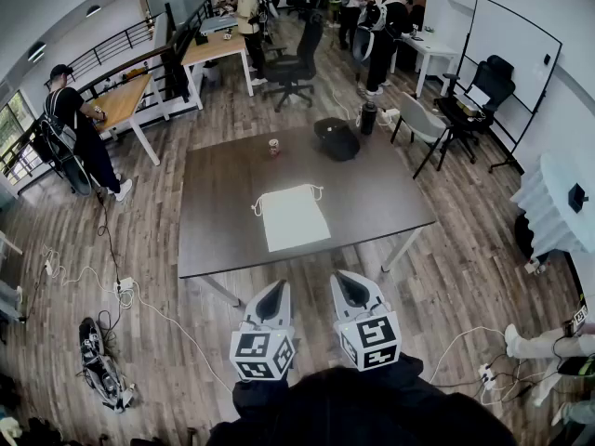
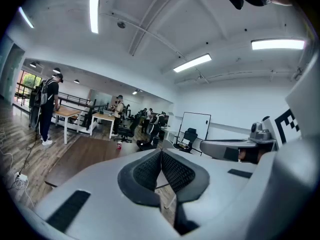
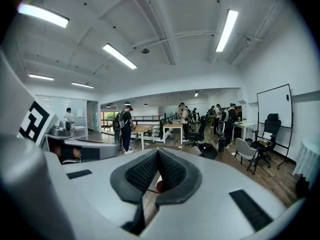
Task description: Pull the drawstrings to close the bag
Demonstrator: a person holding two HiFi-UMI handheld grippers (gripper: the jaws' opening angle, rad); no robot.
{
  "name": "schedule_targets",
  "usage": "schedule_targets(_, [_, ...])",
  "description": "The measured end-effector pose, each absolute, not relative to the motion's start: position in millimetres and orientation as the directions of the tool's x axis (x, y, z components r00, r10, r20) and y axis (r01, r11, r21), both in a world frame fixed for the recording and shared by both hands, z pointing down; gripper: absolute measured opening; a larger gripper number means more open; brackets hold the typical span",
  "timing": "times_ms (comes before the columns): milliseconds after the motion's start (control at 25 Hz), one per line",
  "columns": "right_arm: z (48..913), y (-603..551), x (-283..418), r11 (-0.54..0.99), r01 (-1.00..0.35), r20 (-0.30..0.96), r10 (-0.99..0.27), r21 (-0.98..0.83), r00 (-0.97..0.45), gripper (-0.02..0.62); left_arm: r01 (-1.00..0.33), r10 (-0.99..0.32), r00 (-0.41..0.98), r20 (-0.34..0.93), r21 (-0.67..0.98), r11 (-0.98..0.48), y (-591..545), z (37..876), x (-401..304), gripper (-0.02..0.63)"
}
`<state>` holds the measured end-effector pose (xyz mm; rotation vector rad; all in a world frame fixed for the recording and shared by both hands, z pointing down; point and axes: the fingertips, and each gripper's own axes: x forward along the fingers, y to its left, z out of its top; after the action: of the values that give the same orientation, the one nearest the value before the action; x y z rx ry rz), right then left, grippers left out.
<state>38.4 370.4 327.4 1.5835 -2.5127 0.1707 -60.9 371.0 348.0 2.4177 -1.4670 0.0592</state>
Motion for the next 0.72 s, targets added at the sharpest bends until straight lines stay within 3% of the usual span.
schedule_targets(720, [332, 379, 28, 0.422, -0.907, 0.216, -0.886, 0.006, -0.411, 0.021, -0.869, -0.859, 0.474, 0.195, 0.259, -0.421, 378, 352, -73, 0.032])
